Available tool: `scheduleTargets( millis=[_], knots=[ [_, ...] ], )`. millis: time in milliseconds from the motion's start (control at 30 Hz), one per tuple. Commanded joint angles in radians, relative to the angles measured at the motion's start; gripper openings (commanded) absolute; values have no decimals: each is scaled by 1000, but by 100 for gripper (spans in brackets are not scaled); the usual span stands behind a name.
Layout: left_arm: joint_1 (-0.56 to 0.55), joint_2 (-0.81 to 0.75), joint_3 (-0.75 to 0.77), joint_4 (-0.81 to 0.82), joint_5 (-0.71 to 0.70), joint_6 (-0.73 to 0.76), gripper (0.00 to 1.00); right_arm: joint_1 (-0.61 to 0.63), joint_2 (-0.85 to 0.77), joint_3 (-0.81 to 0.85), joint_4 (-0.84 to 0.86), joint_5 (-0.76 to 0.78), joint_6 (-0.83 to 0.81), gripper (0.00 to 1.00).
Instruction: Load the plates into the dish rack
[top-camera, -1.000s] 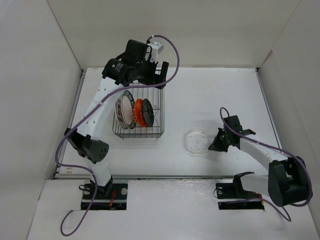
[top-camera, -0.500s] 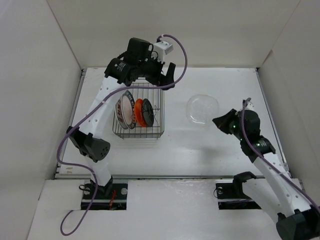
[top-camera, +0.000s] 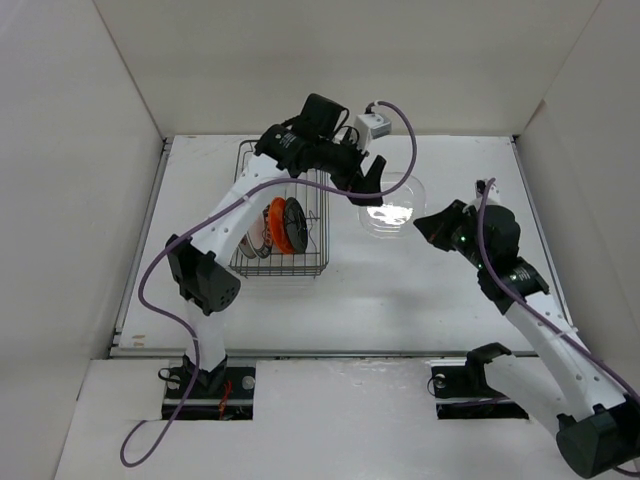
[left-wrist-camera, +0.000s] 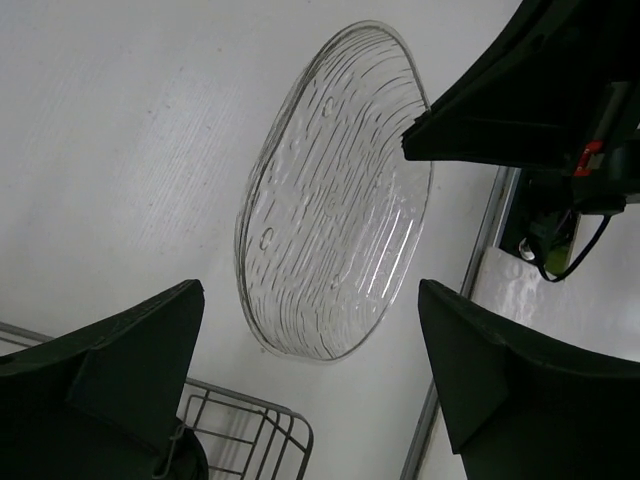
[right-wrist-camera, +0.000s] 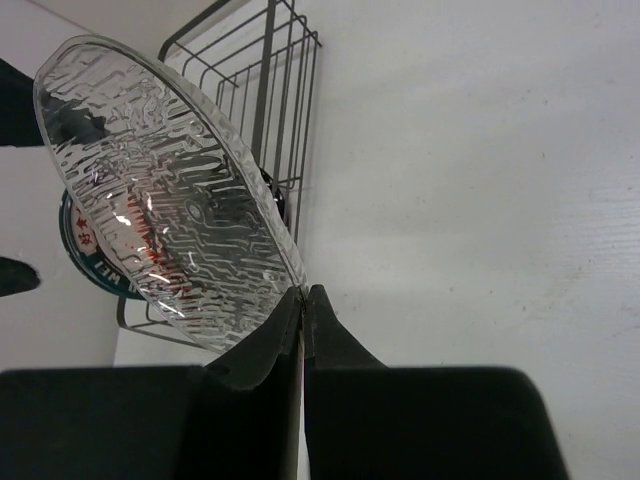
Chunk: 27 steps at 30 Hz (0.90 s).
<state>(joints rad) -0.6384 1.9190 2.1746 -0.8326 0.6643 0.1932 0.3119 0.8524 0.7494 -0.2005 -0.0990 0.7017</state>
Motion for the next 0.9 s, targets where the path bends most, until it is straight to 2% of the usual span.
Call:
scheduleTargets(
  millis=[0,100,133,200,267,300,333,400,433,567,600,700,800,867],
  knots=[
    [0,0,-2,36,58,8,84,9,-58,54,76,4,-25,0],
    [0,12,-2,36,58,-3,82,9,-84,64,76,4,-25,0],
    [0,12,-2,46,58,-3,69,9,-84,64,76,-5,-25,0],
    [0,23,-2,46,58,-12,53,9,-84,64,76,-19,-25,0],
    [0,23,16,64,48,-23,24,9,-84,64,76,-30,-25,0],
    [0,23,16,64,34,-37,0,9,-73,64,76,-39,-25,23],
    [0,23,16,78,15,-50,0,18,-73,51,76,-39,-25,56],
    [0,-14,16,102,-47,-87,0,18,-64,51,76,-1,-16,100],
    [0,-34,1,116,-83,-107,0,18,-64,42,61,19,-16,100],
    [0,-155,-102,162,-421,-227,0,18,-27,65,-49,125,-37,100],
    [-10,-181,-102,141,-622,-245,0,18,-18,74,-69,142,-48,100],
    [-10,-181,-140,61,-913,-307,0,27,11,74,-111,177,-48,100],
    [-20,-250,-301,47,-995,-326,0,27,37,65,-111,177,-48,100],
    [-20,-270,-335,12,-1081,-365,0,27,47,53,-99,166,-48,100]
  ],
)
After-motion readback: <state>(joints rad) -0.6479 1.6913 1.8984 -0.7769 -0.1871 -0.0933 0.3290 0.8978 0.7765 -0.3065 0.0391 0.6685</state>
